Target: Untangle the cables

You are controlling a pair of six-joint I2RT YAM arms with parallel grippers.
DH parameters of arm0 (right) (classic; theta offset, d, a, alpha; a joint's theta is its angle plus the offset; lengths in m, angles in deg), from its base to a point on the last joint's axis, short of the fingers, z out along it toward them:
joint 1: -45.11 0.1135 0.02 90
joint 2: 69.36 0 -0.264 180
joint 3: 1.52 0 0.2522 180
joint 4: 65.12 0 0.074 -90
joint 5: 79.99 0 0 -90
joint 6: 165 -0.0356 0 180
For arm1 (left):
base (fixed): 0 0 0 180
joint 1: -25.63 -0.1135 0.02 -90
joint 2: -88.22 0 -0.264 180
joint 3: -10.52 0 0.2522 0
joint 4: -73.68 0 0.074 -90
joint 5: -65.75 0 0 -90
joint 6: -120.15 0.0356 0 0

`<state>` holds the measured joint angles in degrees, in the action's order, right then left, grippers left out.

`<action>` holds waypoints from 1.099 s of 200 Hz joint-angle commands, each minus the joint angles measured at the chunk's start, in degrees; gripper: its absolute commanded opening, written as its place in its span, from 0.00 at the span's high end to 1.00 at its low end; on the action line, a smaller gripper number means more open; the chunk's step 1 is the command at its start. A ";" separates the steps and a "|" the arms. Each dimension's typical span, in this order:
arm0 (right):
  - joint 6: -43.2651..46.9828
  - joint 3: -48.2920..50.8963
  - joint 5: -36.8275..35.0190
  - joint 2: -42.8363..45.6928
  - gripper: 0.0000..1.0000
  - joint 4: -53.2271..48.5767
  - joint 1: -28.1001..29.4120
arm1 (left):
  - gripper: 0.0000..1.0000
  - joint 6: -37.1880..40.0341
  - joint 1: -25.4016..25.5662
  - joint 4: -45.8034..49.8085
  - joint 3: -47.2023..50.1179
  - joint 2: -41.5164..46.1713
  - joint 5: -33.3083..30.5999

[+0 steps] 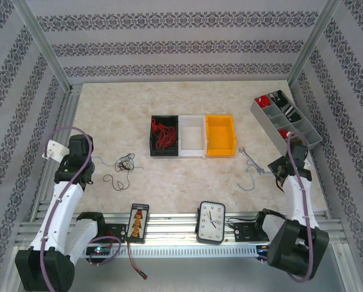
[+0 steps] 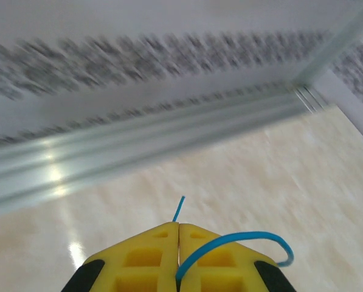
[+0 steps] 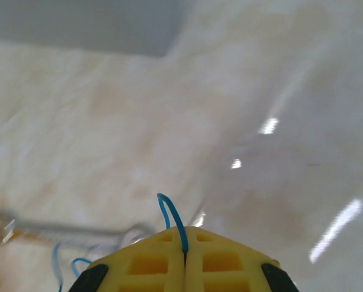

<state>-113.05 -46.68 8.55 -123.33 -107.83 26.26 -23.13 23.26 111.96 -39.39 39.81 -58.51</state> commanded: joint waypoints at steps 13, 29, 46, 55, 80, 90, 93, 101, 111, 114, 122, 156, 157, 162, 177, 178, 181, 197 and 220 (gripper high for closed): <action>4.67 -10.38 2.25 7.50 1.00 2.56 11.63 | 1.00 5.11 1.49 -20.21 6.75 -0.23 23.87; 5.08 -15.87 2.08 8.78 1.00 2.87 16.71 | 1.00 7.40 2.86 -23.09 6.88 -0.16 25.66; 6.22 -22.49 1.32 8.19 1.00 3.93 21.53 | 1.00 8.94 3.34 -23.56 6.04 -0.02 25.33; 7.27 -26.03 0.05 7.03 1.00 4.56 23.85 | 1.00 9.09 3.34 -22.39 5.12 -0.31 24.33; 11.67 -34.62 -3.89 1.68 1.00 6.27 28.84 | 1.00 8.54 3.49 -20.32 3.76 -1.91 23.92; 13.09 -36.72 -4.68 -0.72 1.00 7.44 29.68 | 1.00 7.64 3.64 -20.27 3.79 -2.35 24.21; 13.41 -37.28 -4.71 -1.61 1.00 7.83 29.76 | 1.00 7.34 3.68 -20.24 3.87 -2.47 24.30; 14.27 -38.36 -4.84 -3.83 1.00 8.65 29.96 | 1.00 6.59 3.90 -20.59 4.22 -2.59 24.58; 14.67 -39.31 -5.34 -6.35 1.00 9.00 30.06 | 1.00 5.65 4.29 -20.74 4.65 -2.62 24.49; 15.01 -39.35 -5.33 -7.12 1.00 9.41 30.05 | 1.00 5.29 4.45 -20.76 4.75 -2.54 24.42; 15.80 -39.35 -6.03 -9.00 1.00 10.17 30.41 | 1.00 4.60 4.80 -20.87 4.97 -2.46 24.33; 17.14 -36.73 -8.94 -14.66 1.00 11.70 31.48 | 1.00 3.96 6.05 -19.96 5.16 -1.80 23.96; 17.13 -36.59 -8.93 -14.75 1.00 11.71 31.54 | 1.00 3.96 6.06 -19.90 5.14 -1.79 23.92; 17.17 -35.90 -9.11 -15.20 1.00 12.00 31.68 | 1.00 3.90 6.15 -19.63 5.13 -1.76 23.76; 16.70 -33.46 -9.50 -15.86 1.00 12.91 32.28 | 1.00 3.88 6.30 -19.20 5.25 -1.65 23.47; 16.69 -33.24 -9.47 -15.88 1.00 12.98 32.29 | 1.00 3.88 6.31 -19.17 5.27 -1.63 23.46; 16.54 -32.77 -9.45 -15.97 1.00 13.09 32.28 | 1.00 3.88 6.28 -19.11 5.29 -1.65 23.44; 15.93 -30.19 -9.71 -16.74 1.00 13.38 32.47 | 1.00 3.77 6.39 -19.30 5.39 -1.77 23.45; 16.16 -27.26 -10.06 -18.45 1.00 13.87 32.53 | 1.00 3.93 6.50 -19.81 4.96 -2.55 23.96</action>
<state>-97.46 -76.65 0.45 -140.20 -96.03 58.12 -18.34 29.03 92.96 -34.34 37.39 -34.58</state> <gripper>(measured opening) 0.062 0.056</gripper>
